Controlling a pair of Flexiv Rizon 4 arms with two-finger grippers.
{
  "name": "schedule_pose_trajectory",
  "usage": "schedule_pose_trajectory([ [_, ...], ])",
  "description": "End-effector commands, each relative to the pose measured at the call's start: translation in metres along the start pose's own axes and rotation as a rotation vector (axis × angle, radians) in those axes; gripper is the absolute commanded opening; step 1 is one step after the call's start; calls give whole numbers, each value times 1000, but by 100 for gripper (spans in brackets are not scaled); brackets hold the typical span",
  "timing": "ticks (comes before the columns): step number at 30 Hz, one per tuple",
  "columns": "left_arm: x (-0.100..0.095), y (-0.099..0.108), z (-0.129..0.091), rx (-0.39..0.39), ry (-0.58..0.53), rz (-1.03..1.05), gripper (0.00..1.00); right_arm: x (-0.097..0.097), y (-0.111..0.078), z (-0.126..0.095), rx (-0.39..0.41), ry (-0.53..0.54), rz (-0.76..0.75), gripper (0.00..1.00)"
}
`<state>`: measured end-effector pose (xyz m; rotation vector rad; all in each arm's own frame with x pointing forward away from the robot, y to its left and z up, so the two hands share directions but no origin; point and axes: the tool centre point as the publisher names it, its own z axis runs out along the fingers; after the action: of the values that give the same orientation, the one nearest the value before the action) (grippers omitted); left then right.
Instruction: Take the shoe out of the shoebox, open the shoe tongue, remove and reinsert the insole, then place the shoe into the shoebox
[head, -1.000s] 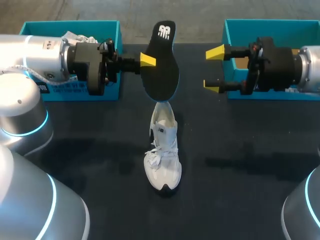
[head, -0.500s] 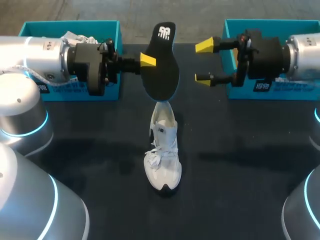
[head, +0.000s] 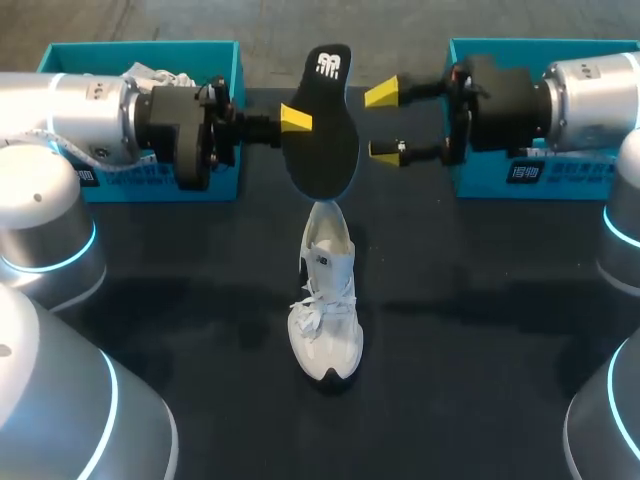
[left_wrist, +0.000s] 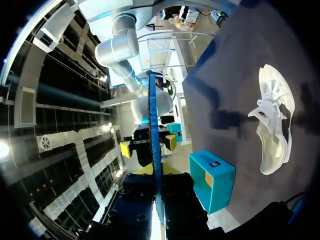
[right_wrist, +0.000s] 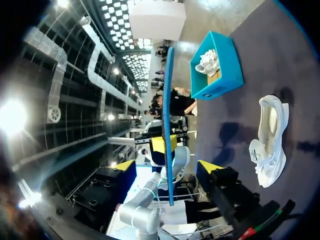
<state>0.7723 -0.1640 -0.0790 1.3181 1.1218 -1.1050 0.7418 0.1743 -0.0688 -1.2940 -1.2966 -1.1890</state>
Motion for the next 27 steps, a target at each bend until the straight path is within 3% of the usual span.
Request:
schedule_pose_trajectory([
  [1, 0, 1, 3, 0, -3, 0, 0, -4, 1, 12, 3, -1, 7, 62],
  [3, 1, 1, 4, 1, -4, -3, 0, -5, 0, 14, 7, -3, 12, 49],
  [21, 4, 2, 12, 5, 5, -18, 0, -7, -6, 40, 59, 12, 22, 46],
  [27, 5, 2, 13, 5, 6, -18, 0, -8, -7, 45, 67, 18, 21, 37],
])
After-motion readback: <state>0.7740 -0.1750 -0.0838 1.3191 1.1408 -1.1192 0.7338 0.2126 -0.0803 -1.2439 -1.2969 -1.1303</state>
